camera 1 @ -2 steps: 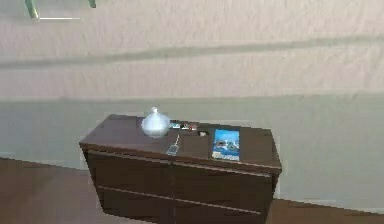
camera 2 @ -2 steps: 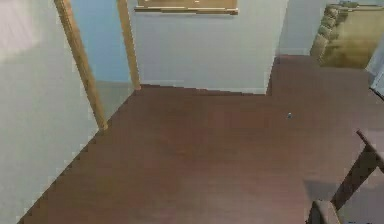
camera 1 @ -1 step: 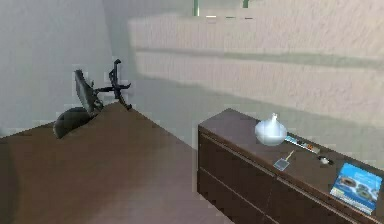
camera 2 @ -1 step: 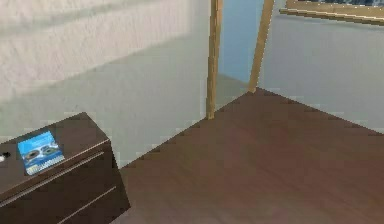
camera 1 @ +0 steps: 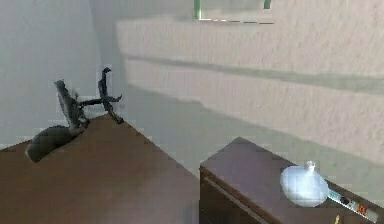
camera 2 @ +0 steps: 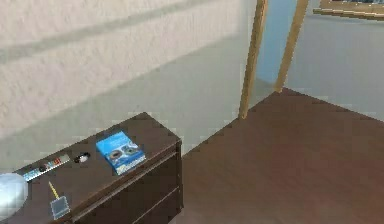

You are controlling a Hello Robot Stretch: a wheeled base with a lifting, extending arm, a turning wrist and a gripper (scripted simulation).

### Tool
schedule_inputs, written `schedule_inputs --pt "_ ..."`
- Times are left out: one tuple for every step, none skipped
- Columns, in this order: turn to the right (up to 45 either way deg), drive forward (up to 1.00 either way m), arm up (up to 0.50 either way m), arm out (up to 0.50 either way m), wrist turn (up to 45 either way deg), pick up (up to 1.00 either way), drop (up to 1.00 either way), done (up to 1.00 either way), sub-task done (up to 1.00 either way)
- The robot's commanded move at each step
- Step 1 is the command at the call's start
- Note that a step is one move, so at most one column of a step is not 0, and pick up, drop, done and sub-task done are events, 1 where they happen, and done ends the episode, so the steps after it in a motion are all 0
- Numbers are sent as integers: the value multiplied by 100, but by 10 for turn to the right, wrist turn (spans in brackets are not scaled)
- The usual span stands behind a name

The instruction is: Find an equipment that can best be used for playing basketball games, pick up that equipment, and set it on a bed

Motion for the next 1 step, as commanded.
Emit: schedule_inputs --pt "-270 0 0 0 0 0 0 0 0"
